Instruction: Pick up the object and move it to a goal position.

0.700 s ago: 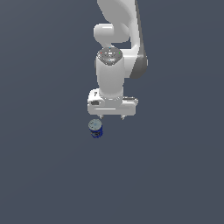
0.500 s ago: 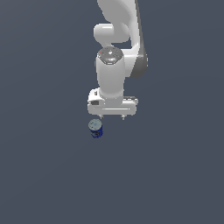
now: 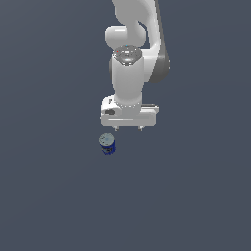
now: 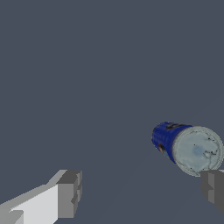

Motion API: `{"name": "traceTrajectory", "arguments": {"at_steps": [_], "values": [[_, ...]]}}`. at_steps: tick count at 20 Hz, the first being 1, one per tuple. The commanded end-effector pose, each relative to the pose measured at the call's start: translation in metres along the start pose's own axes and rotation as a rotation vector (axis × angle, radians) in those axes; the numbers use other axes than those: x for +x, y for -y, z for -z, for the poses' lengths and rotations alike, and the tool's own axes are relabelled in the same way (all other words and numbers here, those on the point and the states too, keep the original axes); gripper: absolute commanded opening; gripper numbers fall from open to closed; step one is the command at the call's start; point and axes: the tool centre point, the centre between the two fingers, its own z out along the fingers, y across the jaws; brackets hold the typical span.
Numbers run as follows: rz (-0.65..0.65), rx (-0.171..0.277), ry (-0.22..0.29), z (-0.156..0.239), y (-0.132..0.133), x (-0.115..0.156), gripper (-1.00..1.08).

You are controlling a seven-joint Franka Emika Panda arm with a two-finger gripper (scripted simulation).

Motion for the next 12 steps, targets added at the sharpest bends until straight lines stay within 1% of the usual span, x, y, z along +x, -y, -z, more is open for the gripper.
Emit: {"name": "traceTrajectory", "arguments": {"at_steps": [1,6,12], "values": [[0.000,0.000,0.001,0.000,0.000,0.000,1.00],[0.015,-0.002,0.001,-0.004,-0.006,0.000,1.00],[0.059,-0.006,0.004,-0.016,-0.024,0.000,1.00]]}}
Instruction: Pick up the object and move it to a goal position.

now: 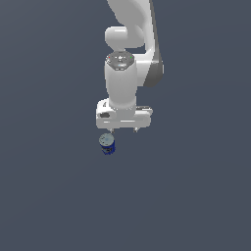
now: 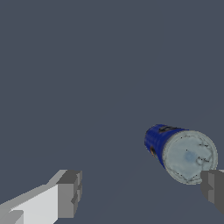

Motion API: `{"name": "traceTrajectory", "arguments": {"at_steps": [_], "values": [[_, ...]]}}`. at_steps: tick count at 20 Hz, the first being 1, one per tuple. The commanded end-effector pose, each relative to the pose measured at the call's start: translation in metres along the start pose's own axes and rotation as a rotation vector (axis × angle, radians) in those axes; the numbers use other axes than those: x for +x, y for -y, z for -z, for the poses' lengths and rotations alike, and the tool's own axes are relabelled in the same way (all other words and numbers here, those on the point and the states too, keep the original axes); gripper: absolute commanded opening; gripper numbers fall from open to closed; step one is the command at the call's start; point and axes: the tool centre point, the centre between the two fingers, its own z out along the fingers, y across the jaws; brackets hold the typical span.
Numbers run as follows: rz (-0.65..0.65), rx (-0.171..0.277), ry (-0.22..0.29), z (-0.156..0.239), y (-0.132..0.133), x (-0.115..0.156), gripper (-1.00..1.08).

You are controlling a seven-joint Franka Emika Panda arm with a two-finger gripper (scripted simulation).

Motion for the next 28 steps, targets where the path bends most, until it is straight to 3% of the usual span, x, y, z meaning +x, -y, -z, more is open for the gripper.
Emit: {"name": "traceTrajectory", "arguments": {"at_steps": [1,15,28], "values": [[0.022,-0.002,0.002,-0.006,-0.010,-0.001,1.00],[0.181,-0.016,0.015,-0.047,-0.073,-0.011,1.00],[0.205,-0.018,0.018,-0.060,-0.083,-0.013,1.00]]}}
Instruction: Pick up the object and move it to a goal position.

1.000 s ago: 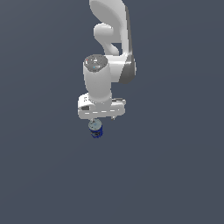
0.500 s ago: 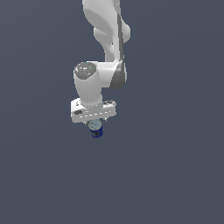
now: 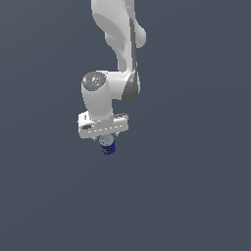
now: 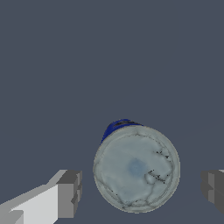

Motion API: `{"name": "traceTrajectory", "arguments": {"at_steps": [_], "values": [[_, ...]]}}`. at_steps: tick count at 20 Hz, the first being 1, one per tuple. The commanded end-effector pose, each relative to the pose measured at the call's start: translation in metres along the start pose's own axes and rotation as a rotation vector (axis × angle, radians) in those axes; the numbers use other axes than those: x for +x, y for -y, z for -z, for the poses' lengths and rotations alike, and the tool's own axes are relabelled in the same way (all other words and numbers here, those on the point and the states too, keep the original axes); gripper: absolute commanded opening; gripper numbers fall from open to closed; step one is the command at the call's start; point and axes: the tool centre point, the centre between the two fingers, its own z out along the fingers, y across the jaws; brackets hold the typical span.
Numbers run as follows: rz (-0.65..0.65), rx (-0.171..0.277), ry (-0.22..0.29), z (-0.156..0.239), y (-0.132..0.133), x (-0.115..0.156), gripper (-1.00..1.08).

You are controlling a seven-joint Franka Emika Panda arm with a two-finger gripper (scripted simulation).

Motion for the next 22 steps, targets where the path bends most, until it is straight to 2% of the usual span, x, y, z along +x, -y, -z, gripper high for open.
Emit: {"name": "traceTrajectory", "arguments": {"at_steps": [1,8,13,14,22], "values": [[0.001,0.000,0.001,-0.007,0.000,0.000,1.00],[0.003,0.000,0.001,-0.040,0.000,-0.002,1.00],[0.003,0.000,0.001,-0.048,0.000,-0.001,1.00],[0.003,0.000,0.001,-0.048,0.000,-0.001,-1.00],[0.003,0.000,0.001,-0.048,0.000,-0.001,-1.00]]}}
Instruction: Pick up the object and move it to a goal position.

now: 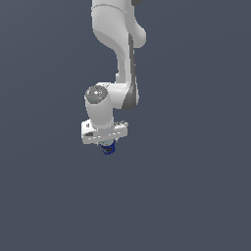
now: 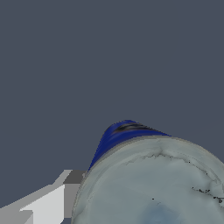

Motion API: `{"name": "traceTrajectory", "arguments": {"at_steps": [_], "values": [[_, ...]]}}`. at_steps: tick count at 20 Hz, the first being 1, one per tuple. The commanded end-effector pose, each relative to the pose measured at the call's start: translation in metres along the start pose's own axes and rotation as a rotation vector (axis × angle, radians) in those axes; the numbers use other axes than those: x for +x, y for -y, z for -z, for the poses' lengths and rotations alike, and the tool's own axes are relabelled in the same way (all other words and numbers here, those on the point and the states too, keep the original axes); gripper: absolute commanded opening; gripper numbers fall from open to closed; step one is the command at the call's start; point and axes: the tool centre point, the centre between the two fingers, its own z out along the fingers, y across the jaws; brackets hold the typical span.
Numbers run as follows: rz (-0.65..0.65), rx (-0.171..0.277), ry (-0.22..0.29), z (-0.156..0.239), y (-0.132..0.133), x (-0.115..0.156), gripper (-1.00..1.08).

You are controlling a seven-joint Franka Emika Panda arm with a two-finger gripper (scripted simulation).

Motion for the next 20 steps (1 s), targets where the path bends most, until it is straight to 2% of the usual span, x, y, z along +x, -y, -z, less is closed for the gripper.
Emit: {"name": "traceTrajectory", "arguments": {"at_steps": [1,5,10,15,20], "values": [[0.001,0.000,-0.001,-0.001,0.001,0.001,-1.00],[-0.005,-0.004,-0.005,0.002,-0.001,0.002,-1.00],[-0.039,-0.028,-0.035,0.016,-0.010,0.012,-1.00],[-0.102,-0.072,-0.090,0.043,-0.026,0.030,-1.00],[-0.189,-0.133,-0.166,0.083,-0.048,0.050,-1.00]]}}
